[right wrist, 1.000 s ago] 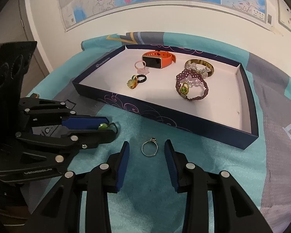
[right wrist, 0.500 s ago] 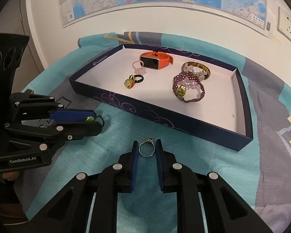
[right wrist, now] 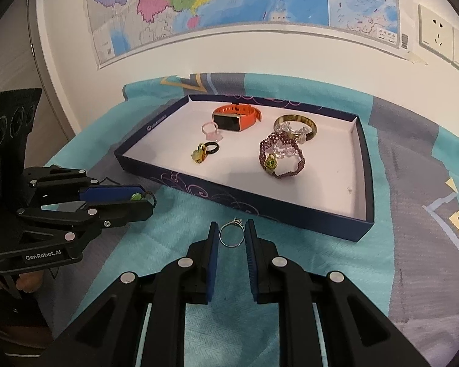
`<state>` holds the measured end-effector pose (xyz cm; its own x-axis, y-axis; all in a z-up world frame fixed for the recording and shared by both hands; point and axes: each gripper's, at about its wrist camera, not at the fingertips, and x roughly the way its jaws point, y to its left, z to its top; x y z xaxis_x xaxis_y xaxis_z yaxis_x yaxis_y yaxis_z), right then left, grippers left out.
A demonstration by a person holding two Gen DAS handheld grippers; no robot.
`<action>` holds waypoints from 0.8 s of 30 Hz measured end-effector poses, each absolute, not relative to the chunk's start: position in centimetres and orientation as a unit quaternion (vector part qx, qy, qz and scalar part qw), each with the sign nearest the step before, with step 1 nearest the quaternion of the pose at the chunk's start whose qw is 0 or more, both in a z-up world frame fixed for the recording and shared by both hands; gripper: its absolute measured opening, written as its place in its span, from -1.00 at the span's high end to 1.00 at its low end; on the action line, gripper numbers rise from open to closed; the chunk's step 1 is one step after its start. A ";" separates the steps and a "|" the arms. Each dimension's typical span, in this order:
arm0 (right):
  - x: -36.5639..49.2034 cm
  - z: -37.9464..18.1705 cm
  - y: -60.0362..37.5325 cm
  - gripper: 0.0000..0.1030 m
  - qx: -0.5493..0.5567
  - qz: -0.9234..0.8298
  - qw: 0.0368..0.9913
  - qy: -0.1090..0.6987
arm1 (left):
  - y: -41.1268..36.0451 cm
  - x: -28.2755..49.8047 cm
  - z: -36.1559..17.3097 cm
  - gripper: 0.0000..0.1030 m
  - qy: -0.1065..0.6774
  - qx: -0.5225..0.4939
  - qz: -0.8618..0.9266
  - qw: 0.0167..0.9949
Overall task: Organize jewelry
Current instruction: 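Carry the silver ring and green hair tie over the box with both grippers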
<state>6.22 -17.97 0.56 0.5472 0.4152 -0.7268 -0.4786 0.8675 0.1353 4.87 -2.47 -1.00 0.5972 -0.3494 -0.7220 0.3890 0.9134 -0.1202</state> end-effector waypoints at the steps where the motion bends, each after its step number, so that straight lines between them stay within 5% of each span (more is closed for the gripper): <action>1: 6.2 0.7 -18.1 0.70 -0.038 0.254 0.879 0.401 | -2.5 4.8 -0.9 0.59 0.397 0.024 -0.207 0.894; 24: 6.4 1.6 -18.3 0.70 -0.030 0.257 0.883 0.392 | -2.6 4.7 0.1 0.59 0.384 0.025 -0.202 0.900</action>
<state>6.41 -18.30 1.65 0.5611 0.4300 -0.7073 -0.4768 0.8664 0.1485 4.65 -2.61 0.14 0.6228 -0.3455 -0.7020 0.3835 0.9168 -0.1110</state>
